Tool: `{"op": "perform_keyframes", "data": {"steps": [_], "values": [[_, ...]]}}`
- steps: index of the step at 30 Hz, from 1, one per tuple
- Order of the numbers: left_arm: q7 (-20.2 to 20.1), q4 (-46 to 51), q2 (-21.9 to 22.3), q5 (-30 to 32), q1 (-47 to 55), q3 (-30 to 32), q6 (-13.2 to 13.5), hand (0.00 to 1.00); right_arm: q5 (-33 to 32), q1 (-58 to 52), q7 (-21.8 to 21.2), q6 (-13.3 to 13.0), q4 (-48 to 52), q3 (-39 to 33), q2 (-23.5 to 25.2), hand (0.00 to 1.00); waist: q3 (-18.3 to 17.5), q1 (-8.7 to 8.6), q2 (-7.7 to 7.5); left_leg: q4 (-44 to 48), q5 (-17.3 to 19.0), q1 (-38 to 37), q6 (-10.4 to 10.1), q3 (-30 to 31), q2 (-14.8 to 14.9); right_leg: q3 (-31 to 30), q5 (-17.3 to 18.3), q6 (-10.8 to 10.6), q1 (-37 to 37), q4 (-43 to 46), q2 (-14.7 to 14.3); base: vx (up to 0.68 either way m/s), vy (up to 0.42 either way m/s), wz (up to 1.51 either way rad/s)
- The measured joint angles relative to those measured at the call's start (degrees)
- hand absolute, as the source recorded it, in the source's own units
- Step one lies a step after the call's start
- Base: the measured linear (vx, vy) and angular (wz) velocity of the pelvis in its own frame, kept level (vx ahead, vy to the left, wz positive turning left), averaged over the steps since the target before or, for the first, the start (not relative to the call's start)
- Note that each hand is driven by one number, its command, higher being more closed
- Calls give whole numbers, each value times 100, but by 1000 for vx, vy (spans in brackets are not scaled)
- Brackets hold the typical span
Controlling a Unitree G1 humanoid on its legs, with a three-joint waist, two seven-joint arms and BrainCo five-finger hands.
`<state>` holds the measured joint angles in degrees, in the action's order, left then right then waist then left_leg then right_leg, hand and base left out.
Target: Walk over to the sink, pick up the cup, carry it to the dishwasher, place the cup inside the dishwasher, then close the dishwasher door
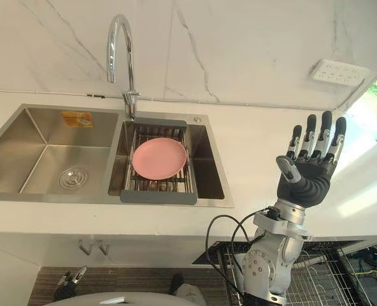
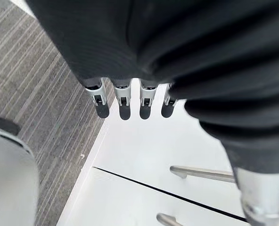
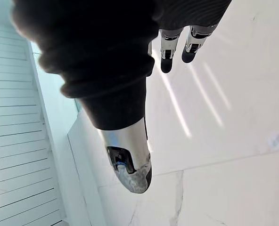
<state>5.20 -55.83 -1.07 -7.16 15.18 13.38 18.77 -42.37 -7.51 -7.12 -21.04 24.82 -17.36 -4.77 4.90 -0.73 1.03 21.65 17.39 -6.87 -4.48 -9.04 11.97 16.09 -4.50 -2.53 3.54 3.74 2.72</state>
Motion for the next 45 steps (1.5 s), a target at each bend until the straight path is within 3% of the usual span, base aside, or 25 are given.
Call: {"op": "perform_keyframes", "data": {"steps": [1,2,3,4,5,6,7,8,12,13,21,26,29,31,33,40,45], "values": [[78,8,-12,-10,-5,7,27,0,0,7,2,11,-70,-1,-62,0,2,4,-5,507,-129,278,251,70,-39,-28,0,0,-158,-235,14,-21,-49,25],[107,28,-12,-24,-14,15,50,0,-1,16,4,11,-77,-16,-63,0,-5,13,-21,663,-227,360,341,84,-67,-72,-4,5,-256,-384,48,46,16,28],[176,77,-11,-54,33,44,110,0,4,77,10,-6,-77,-83,-48,0,47,13,-169,867,-212,513,293,71,-131,-132,-166,116,-390,-571,157,10,64,47],[215,120,28,-54,-12,8,139,0,3,175,23,-61,-109,-200,-91,0,47,6,-61,514,-11,648,207,33,-199,-60,-288,89,-389,-653,223,-17,84,51],[215,151,69,-49,-31,-16,169,0,6,235,37,-65,-128,-247,-133,0,47,18,7,187,-40,694,199,39,-230,-18,-325,78,-383,-693,242,-86,92,45],[226,223,145,-42,-37,-13,195,0,65,308,119,-57,-149,-215,-207,0,66,33,114,-404,-336,732,53,85,-345,61,-381,1,-400,-790,260,-53,106,8],[244,304,165,-16,-22,-6,205,0,228,307,221,-46,-158,-140,-195,0,59,93,85,-626,-427,618,4,75,-443,32,-398,-57,-443,-892,299,-26,97,11],[297,311,160,76,-17,-16,209,0,417,290,261,-46,-93,-70,-189,0,69,73,37,-880,-564,543,44,78,-540,32,-319,-176,-456,-890,348,7,51,10],[466,335,-17,254,-104,-102,228,0,682,349,340,-23,-64,-87,-219,0,70,80,-222,-1270,-805,396,87,78,-751,-7,-523,-185,-437,-887,552,14,61,13],[479,280,-117,302,-264,-478,246,0,663,348,209,28,-117,-330,-255,0,119,-88,-364,-1672,-929,-4,103,-24,-860,-153,-551,-246,-542,-860,574,0,0,0],[396,244,-123,271,-271,-462,225,0,667,346,215,96,-117,-313,-256,0,126,-100,-366,-1673,-934,4,97,-19,-854,-144,-517,-219,-538,-853,590,-21,-1,0],[-59,29,-246,83,-460,-481,-167,0,1065,253,223,514,-134,-208,-279,0,134,-88,-374,-1673,-946,-15,99,-26,-854,-148,-540,-250,-560,-851,593,0,0,0],[-227,-124,-377,118,-604,-507,-499,0,2129,101,226,937,-132,150,-472,0,189,-100,-430,-1677,-946,-19,98,-49,-848,-171,-539,-250,-559,-851,591,0,0,-2],[-260,-186,-522,352,-722,-581,-733,0,3230,103,226,1268,-129,590,-753,0,223,-86,-474,-1684,-936,-31,96,-134,-836,-257,-550,-246,-521,-851,579,-4,0,-14],[-267,-226,-602,353,-756,-669,-895,0,4146,103,234,1373,-112,877,-923,0,233,-74,-488,-1683,-916,-32,97,-197,-826,-299,-553,-246,-493,-851,573,-21,0,-14],[-292,-616,-830,638,-746,-670,-1241,0,7062,366,-45,1402,-44,1332,-1716,0,320,26,-596,-1679,-884,-20,84,-218,-805,-347,-553,-253,-460,-850,535,-5,0,-3],[-296,-622,-845,751,-704,-660,-1322,0,7938,800,-282,1396,132,1695,-2091,0,333,93,-619,-1672,-880,-7,84,-206,-798,-342,-552,-253,-443,-849,521,0,0,0]]}}
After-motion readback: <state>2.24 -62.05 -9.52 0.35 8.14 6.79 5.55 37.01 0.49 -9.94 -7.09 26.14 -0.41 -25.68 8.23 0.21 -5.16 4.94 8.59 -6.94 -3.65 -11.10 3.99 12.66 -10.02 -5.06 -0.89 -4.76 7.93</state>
